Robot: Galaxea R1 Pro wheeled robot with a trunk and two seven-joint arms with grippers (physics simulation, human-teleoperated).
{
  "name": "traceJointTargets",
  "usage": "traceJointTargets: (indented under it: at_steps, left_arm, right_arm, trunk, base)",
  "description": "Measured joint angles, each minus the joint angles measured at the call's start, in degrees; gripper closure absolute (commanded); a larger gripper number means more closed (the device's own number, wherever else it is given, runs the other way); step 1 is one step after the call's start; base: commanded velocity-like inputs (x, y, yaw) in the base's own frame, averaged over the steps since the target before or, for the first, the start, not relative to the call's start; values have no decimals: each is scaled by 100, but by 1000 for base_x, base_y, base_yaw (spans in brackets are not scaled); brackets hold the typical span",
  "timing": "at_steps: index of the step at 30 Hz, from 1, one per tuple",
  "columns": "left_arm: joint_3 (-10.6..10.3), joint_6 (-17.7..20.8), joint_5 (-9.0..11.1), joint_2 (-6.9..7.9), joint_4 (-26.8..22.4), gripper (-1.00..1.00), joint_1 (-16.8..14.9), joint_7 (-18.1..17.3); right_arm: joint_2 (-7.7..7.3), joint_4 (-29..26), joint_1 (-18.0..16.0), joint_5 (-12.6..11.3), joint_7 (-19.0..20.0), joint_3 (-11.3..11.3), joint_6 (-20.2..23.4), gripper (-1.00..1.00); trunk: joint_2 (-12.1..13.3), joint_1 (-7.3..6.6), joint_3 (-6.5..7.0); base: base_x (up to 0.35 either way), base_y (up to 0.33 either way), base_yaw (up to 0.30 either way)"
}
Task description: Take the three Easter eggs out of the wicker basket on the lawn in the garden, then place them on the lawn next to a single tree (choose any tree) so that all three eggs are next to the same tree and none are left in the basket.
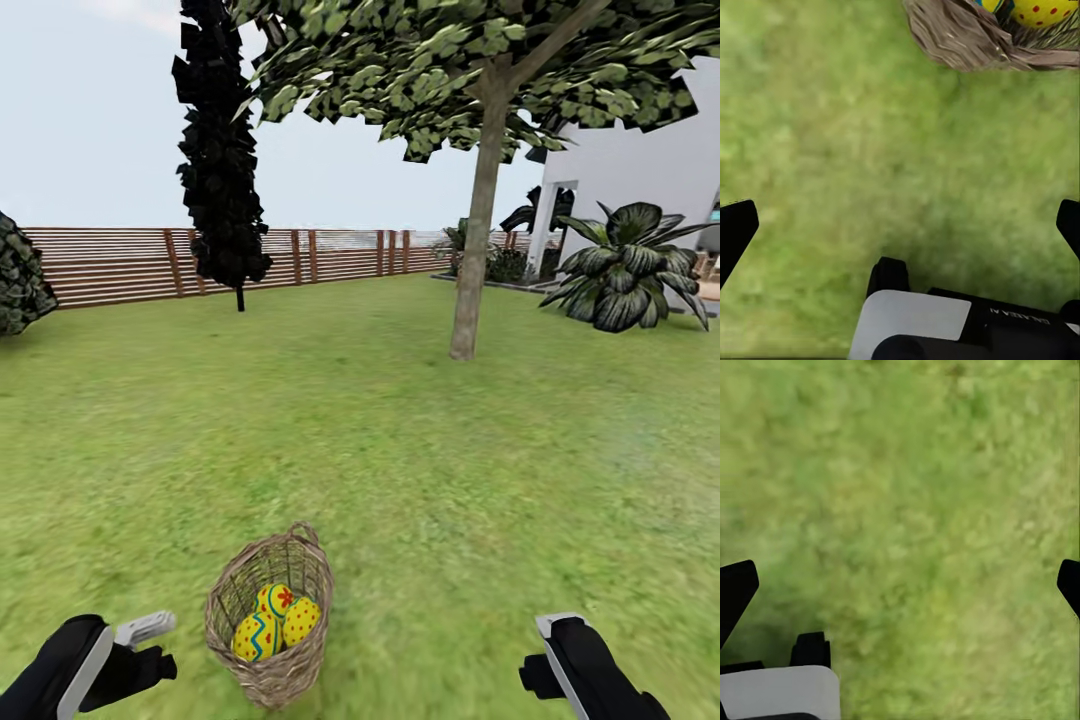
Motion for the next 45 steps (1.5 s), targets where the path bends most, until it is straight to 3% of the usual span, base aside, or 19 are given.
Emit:
traceJointTargets:
  at_steps: [20, 38, 45]
  left_arm:
    - [-5, -4, 9, -21, 3, -100, 0, 3]
    - [-20, -13, 2, -62, 4, -100, 1, 8]
    - [-3, -1, 6, -54, 0, -100, 2, 6]
  right_arm:
    - [6, 4, 1, -7, 0, 4, 2, -100]
    - [21, 5, 2, -8, -1, 1, 4, -100]
    - [73, 7, 2, -7, 1, 0, 1, -100]
  trunk:
    - [0, -3, 0]
    - [0, 0, 0]
    - [0, 0, 0]
  base:
    - [276, -200, 256]
    - [88, -259, 12]
    - [0, -50, 0]
